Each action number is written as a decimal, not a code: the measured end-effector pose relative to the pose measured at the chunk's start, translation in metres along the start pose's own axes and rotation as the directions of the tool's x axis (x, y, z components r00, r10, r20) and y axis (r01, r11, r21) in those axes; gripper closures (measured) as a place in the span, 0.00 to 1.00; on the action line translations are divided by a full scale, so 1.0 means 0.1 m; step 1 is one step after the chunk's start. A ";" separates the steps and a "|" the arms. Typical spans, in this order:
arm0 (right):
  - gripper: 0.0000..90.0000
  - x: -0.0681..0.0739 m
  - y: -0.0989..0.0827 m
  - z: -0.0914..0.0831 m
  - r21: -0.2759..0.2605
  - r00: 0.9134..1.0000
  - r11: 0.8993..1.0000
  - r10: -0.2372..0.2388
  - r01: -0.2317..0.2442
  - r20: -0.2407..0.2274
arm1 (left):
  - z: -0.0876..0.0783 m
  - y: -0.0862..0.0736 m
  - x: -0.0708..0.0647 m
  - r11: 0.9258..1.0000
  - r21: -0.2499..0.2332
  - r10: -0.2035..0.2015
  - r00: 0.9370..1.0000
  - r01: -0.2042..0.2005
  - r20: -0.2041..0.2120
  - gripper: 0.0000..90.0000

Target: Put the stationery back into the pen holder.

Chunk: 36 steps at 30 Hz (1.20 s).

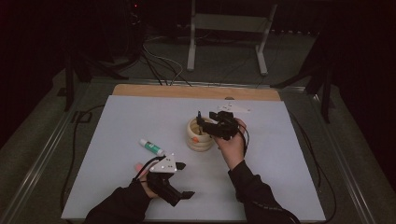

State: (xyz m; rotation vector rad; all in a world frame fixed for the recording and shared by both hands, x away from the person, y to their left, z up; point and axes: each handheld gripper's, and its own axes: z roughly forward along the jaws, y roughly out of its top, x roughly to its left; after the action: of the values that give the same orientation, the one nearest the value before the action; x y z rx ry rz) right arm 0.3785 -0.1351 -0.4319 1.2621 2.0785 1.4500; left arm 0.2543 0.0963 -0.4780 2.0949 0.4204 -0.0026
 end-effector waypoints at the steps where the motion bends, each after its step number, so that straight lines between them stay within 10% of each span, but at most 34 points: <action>1: 0.28 0.01 0.01 -0.03 -0.009 1.000 1.000 0.008 -0.008 -0.007 | -0.01 0.00 0.00 1.000 0.000 0.000 1.000 0.000 -0.001 0.00; 3: 0.13 0.02 0.02 -0.09 -0.018 0.998 1.000 0.011 -0.012 -0.055 | -0.04 0.00 0.01 1.000 -0.013 0.001 1.000 -0.001 0.005 0.00; 16: 0.00 0.27 0.09 -0.40 -0.059 0.985 0.998 -0.029 0.019 -0.173 | -0.36 -0.09 0.10 0.997 -0.077 -0.010 1.000 0.009 -0.013 0.00; 36: 0.00 0.87 -0.32 -0.45 -0.047 0.975 0.995 -0.092 0.084 -0.204 | -0.97 -0.46 0.37 0.984 -0.174 -0.067 0.990 0.045 -0.124 0.00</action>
State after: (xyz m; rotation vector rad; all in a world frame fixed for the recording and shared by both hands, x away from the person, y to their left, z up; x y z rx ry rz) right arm 0.2842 -0.0959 -0.4210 1.0296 2.1951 1.6329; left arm 0.2594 0.2099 -0.4705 1.9195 0.5393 0.1329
